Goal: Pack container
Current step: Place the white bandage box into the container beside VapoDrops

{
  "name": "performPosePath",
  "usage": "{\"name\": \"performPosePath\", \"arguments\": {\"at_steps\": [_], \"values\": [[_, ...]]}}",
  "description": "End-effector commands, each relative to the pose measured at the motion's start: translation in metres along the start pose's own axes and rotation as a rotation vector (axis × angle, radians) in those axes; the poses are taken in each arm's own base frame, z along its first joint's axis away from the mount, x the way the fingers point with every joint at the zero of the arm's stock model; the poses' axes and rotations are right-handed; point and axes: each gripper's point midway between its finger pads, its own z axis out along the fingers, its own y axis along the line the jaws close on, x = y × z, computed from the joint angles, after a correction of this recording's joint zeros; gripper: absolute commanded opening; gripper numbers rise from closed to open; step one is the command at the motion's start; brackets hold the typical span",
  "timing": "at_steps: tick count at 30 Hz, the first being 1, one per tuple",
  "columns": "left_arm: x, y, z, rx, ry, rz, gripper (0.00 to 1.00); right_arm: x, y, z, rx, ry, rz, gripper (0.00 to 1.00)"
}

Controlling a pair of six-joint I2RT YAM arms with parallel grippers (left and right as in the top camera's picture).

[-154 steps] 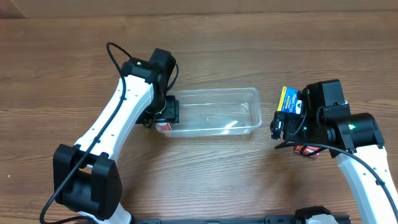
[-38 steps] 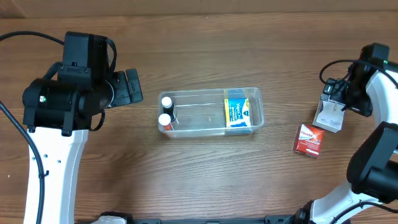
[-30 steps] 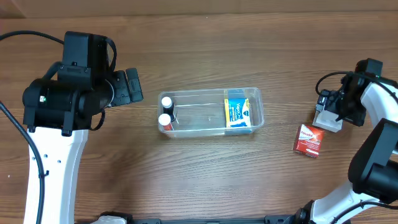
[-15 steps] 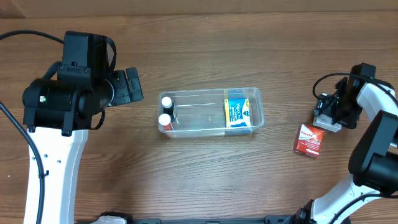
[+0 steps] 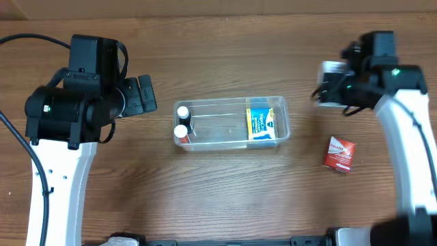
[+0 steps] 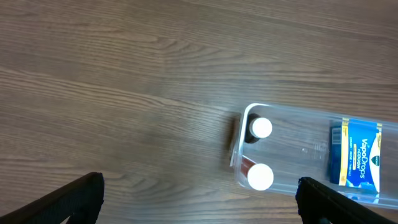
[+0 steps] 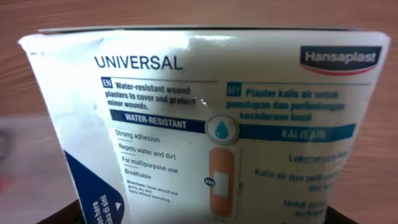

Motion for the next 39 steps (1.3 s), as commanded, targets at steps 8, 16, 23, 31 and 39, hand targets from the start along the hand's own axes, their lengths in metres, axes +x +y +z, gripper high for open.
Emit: {"name": "performPosePath", "arguments": {"at_steps": [8,16,23,31,39], "values": [[0.002,0.005,-0.001,-0.025,0.010,0.017,1.00,0.068,0.202,0.042,-0.191,0.126,-0.159,0.73],[0.004,0.006,-0.002,-0.029,0.020,0.019,1.00,0.094,0.203,0.112,-0.098,0.268,-0.113,0.74],[0.005,0.007,-0.002,-0.030,0.023,0.019,1.00,0.116,0.194,0.151,-0.026,0.364,-0.104,0.78],[0.007,0.007,-0.002,-0.033,0.031,0.021,1.00,0.042,0.178,0.067,0.070,0.068,-0.106,1.00],[0.007,0.008,-0.002,-0.034,0.033,0.025,1.00,0.019,-0.042,-0.062,0.289,-0.024,0.415,1.00]]}}
